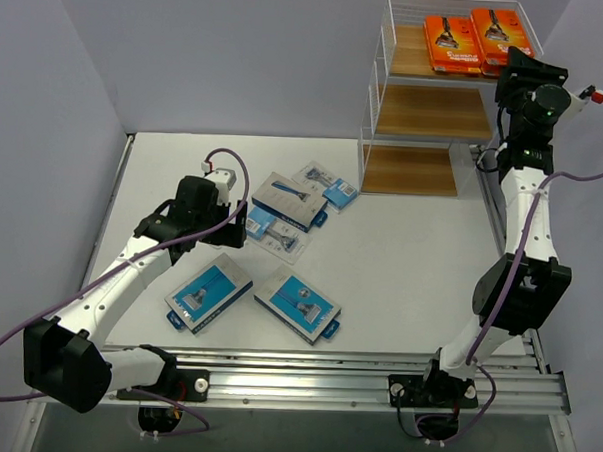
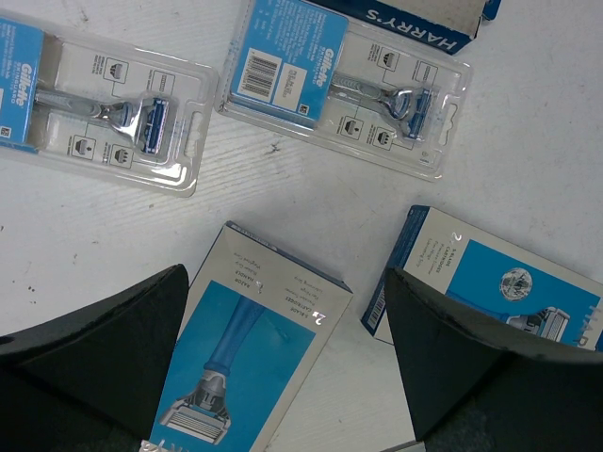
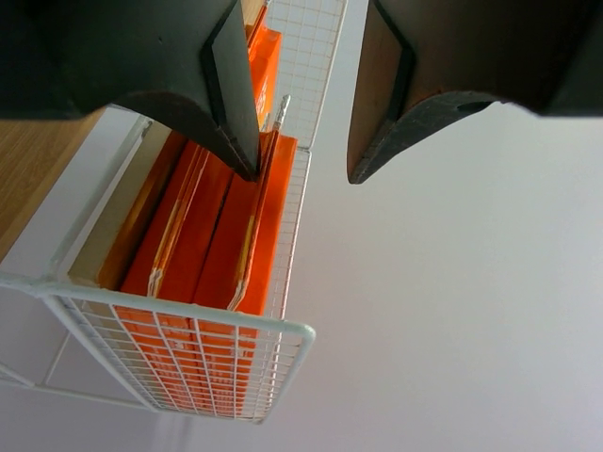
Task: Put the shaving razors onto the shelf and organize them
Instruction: Place the shaving razor onto shelf
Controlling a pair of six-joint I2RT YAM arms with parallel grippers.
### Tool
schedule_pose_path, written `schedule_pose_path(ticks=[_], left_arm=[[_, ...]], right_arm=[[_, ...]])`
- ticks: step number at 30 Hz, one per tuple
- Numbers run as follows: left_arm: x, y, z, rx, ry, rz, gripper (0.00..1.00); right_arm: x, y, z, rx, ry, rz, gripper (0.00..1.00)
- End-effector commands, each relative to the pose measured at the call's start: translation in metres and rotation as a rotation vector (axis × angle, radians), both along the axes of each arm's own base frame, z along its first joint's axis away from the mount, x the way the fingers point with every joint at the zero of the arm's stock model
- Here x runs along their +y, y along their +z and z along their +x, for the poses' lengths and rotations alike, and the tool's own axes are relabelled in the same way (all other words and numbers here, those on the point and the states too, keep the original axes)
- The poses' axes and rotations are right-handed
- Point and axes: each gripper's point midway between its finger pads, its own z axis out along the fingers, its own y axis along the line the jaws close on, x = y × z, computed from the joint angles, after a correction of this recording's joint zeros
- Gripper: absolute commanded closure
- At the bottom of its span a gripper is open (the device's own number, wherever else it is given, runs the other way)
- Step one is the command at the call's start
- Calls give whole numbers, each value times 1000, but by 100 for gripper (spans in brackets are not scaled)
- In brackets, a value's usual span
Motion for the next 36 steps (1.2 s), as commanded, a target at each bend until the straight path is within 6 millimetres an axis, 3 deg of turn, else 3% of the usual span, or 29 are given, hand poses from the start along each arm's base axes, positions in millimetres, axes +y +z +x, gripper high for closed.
schedule_pose_path(ticks=[1, 13, 23, 24, 25, 29, 31, 34, 36], left_arm=[[-4, 29, 6, -71, -3, -39, 6], [-5, 29, 4, -71, -8, -35, 6], [-4, 32, 3, -85, -3, -29, 6], [-3, 33, 4, -88, 1, -26, 6], [-1, 36, 4, -97, 9, -25, 6], [8, 49, 4, -158, 46, -20, 6], [12, 50, 4, -169, 58, -8, 6], [15, 51, 5, -178, 69, 6, 6], [19, 51, 7, -186, 89, 21, 6]], right_arm=[[7, 46, -30, -101, 4, -47, 62], [8, 47, -48, -94, 10, -43, 59], [22, 46, -79, -75, 38, -136, 58], [31, 35, -79, -56, 80, -137, 58], [39, 43, -89, -88, 103, -150, 57], [78, 29, -106, -50, 158, -257, 55], [108, 12, -113, 12, 188, -311, 55], [135, -24, -124, 89, 242, -382, 54], [168, -45, -134, 117, 297, -457, 54]])
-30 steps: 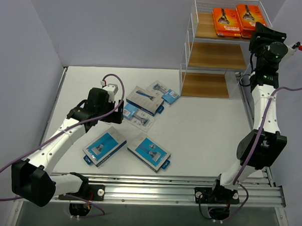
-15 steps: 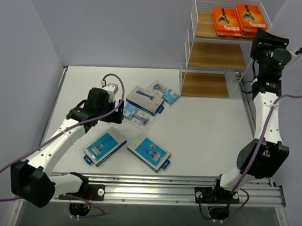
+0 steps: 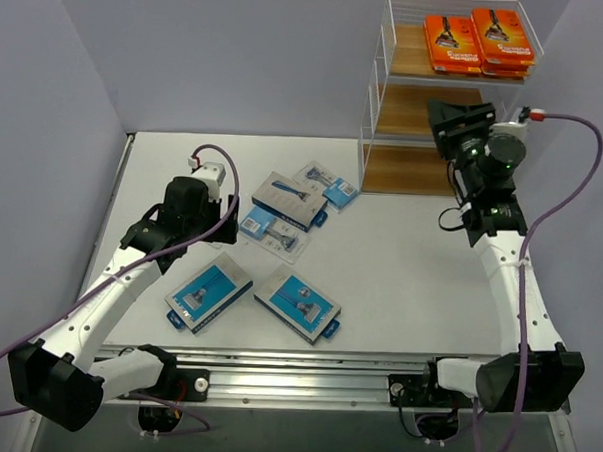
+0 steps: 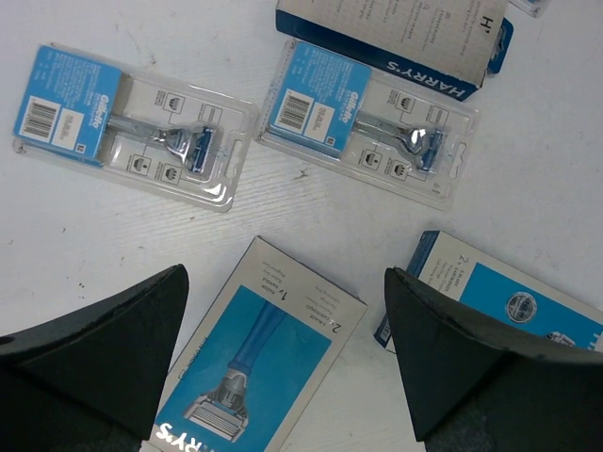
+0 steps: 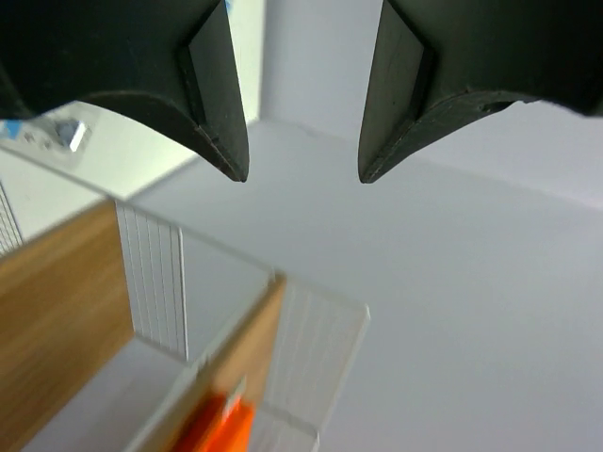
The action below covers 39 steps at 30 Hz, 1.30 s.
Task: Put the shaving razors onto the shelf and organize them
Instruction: Place the shaving razor onto shelf, then grab a shaving razor with the right arm
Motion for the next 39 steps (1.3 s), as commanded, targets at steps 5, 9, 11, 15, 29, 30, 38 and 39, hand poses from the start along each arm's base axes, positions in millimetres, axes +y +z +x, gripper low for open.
schedule_pose_path(ticks=[5, 9, 11, 15, 29, 30, 38, 39], left_arm=[[21, 17, 11, -86, 107, 59, 6], [23, 18, 12, -95, 109, 68, 33], [24, 17, 12, -95, 115, 76, 36], [29, 17, 15, -99, 136, 97, 21], [57, 36, 17, -205, 254, 106, 6], [58, 36, 18, -205, 260, 103, 6], [56, 34, 19, -227, 248, 87, 6], [56, 31, 19, -221, 246, 90, 6]], right_arm=[[88, -80, -46, 100, 146, -333, 53], [122, -128, -62, 165, 261, -426, 55], [134, -143, -69, 174, 309, -467, 57], [167, -177, -90, 190, 431, -590, 56], [185, -303, -158, 460, 555, -686, 55], [180, -309, -161, 496, 533, -706, 55], [175, -328, -209, 631, 482, -758, 55], [175, -324, -213, 617, 483, -732, 55]])
